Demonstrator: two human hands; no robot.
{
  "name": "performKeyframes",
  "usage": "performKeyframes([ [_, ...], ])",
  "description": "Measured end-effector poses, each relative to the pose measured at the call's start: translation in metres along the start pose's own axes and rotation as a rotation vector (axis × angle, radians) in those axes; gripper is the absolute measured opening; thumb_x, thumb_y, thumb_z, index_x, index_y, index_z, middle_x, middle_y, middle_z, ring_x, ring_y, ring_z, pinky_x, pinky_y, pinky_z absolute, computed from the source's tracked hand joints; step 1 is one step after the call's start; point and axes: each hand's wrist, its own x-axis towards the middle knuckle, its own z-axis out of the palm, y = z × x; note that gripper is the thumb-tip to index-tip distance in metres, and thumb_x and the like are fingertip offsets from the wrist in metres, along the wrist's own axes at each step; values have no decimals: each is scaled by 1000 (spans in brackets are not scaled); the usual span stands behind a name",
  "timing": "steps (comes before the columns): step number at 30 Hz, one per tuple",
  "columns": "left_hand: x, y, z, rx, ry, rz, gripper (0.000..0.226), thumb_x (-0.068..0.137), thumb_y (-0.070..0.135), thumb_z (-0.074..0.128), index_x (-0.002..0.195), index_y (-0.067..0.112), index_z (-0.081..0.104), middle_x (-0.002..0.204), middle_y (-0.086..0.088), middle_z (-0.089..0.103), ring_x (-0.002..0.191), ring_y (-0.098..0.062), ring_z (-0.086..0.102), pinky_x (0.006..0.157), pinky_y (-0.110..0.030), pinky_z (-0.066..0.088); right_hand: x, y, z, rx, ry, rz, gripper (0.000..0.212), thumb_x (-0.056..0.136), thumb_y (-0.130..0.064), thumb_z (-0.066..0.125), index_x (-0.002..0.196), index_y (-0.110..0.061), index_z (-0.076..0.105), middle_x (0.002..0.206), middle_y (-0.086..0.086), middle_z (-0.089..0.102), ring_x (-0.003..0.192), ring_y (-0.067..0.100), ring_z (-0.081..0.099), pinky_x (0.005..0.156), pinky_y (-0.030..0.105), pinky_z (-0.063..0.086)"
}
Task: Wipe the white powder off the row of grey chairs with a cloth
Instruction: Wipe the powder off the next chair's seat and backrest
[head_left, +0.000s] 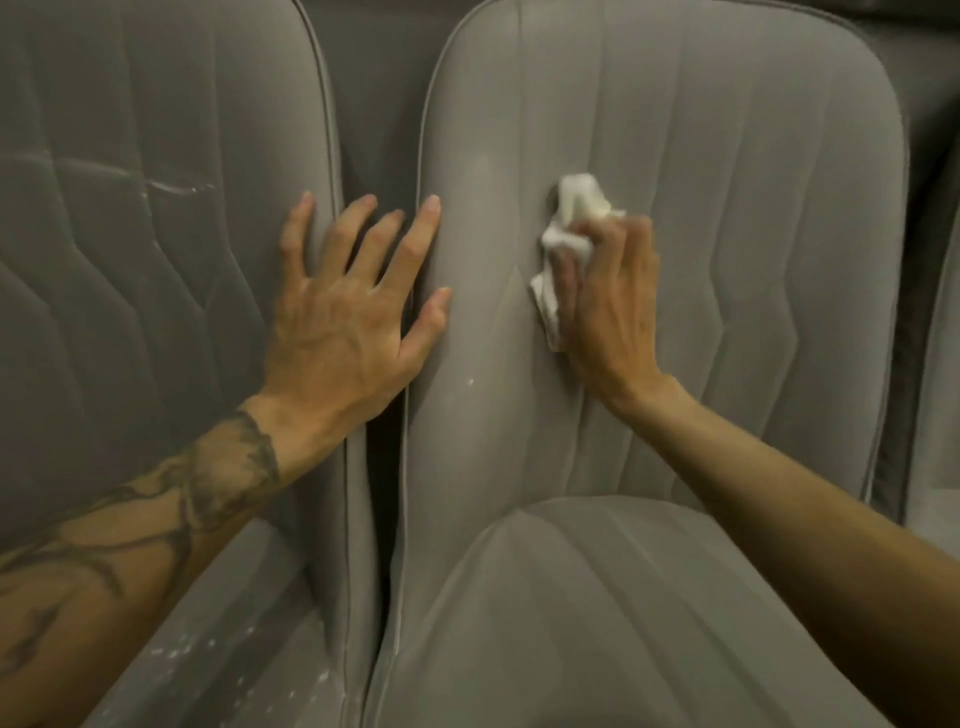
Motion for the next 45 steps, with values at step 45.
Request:
performKeyframes([
  [45,25,-40,-5,-203,114,-17,67,94,22,50,158,8,38,169,-11,28,158,-26,21,128,-53,13,134,-49,15,70,14,-88,32,104,-32,46,110,-2,57,107,17,55,95,24,50,83,25,36],
])
